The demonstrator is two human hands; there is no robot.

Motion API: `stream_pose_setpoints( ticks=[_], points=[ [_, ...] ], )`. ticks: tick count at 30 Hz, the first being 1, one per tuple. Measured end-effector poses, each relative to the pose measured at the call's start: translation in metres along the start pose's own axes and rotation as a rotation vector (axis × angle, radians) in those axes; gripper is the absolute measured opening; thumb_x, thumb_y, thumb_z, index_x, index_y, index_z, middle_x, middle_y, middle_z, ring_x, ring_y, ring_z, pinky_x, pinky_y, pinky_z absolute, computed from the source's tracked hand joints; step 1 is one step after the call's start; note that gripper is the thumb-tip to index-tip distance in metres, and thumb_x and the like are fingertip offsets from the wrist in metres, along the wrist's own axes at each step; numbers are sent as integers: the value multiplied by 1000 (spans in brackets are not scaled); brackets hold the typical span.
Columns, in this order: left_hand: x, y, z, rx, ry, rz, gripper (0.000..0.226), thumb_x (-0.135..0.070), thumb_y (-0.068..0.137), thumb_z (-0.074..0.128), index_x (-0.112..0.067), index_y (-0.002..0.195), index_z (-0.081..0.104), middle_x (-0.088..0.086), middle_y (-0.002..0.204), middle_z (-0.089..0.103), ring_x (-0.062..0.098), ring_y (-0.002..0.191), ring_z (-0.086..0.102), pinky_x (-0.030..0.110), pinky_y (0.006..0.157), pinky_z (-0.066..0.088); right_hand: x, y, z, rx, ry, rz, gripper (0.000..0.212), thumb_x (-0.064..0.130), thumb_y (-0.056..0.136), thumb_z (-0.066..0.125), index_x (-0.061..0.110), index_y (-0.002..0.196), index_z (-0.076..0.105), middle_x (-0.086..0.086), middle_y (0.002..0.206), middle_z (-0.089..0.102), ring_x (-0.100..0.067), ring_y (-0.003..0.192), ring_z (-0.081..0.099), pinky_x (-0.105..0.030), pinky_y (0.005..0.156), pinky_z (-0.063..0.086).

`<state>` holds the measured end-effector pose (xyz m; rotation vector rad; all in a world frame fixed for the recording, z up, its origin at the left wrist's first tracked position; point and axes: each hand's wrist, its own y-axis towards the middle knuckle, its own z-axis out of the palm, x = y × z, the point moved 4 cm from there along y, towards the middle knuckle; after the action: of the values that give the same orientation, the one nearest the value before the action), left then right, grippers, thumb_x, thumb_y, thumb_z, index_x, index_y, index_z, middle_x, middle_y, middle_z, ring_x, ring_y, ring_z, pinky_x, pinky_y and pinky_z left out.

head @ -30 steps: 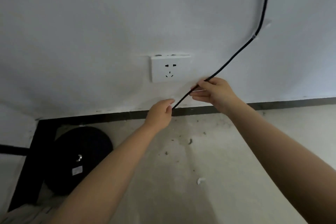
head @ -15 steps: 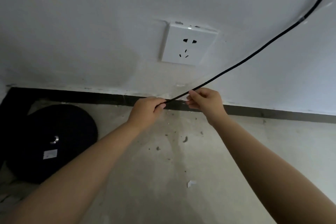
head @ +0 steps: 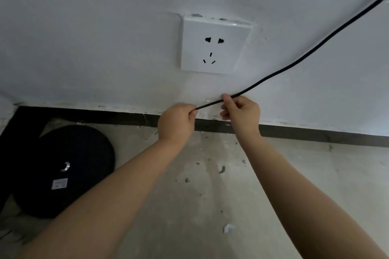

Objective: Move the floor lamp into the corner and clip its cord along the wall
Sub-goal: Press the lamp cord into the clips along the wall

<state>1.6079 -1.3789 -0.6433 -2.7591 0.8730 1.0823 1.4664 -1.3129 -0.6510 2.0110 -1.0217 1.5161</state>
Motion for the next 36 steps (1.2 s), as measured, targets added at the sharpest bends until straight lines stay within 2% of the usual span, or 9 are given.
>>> stream_pose_setpoints(
  ticks=[3, 7, 9, 11, 16, 19, 21, 23, 36],
  points=[
    [1, -1, 3, -23, -36, -45, 17, -7, 88, 54, 1, 82, 67, 24, 78, 68, 37, 74, 60, 38, 63, 48, -2, 0, 1, -31, -100, -69, 27, 24, 85, 58, 6, 65, 58, 0, 49, 56, 7, 34, 53, -3, 44, 43],
    [2, 0, 4, -50, -51, -69, 14, -7, 88, 56, -1, 84, 68, 23, 79, 69, 37, 73, 61, 35, 60, 46, -1, 0, 2, -44, -173, -115, 27, 25, 85, 57, 12, 62, 55, -10, 55, 60, -1, 39, 51, -24, 57, 47],
    [2, 0, 5, -49, -34, -73, 14, -8, 88, 55, -1, 86, 68, 22, 80, 69, 37, 74, 61, 34, 60, 45, -2, -1, 3, -54, -181, -125, 28, 25, 86, 56, 11, 61, 55, -17, 58, 63, -2, 41, 51, -19, 53, 45],
    [1, -1, 6, -35, -30, -75, 15, -8, 89, 54, -2, 89, 68, 22, 83, 69, 37, 77, 61, 38, 65, 49, -2, -3, 4, -69, -185, -145, 30, 24, 86, 55, 5, 63, 57, -23, 62, 65, -14, 43, 57, -17, 49, 43],
    [-1, -6, 11, 68, 91, -42, 19, -13, 92, 47, -3, 96, 64, 22, 91, 67, 36, 83, 60, 34, 64, 45, 2, -5, 5, -92, -251, -238, 34, 21, 88, 53, -6, 67, 58, -28, 65, 64, -39, 62, 62, -45, 65, 52],
    [-2, -5, 14, 145, 129, -40, 19, -12, 93, 46, -2, 94, 62, 23, 91, 66, 36, 83, 60, 36, 65, 46, 0, -7, 6, -89, -193, -205, 34, 20, 88, 53, -1, 61, 54, -25, 61, 63, -24, 52, 63, -32, 62, 51],
    [-2, -5, 14, 136, 127, -60, 18, -11, 92, 47, -3, 92, 62, 23, 89, 67, 37, 82, 60, 36, 64, 46, -4, -7, 9, -77, -87, -123, 33, 21, 88, 53, 11, 56, 50, -11, 52, 59, -2, 38, 56, -10, 47, 43],
    [-2, -4, 12, 70, 120, -90, 16, -11, 91, 49, -4, 91, 64, 23, 88, 68, 38, 82, 60, 35, 63, 45, -8, -7, 10, -59, -11, -57, 33, 22, 87, 54, 17, 55, 50, 2, 47, 55, 5, 33, 53, -4, 44, 41],
    [-4, -8, 20, -147, -4, -121, 15, -4, 88, 54, 3, 93, 66, 28, 84, 70, 41, 76, 63, 39, 64, 47, -8, -6, 2, -14, 202, 105, 28, 15, 85, 58, 19, 57, 56, 1, 49, 56, -1, 29, 51, -11, 40, 48]
  ],
)
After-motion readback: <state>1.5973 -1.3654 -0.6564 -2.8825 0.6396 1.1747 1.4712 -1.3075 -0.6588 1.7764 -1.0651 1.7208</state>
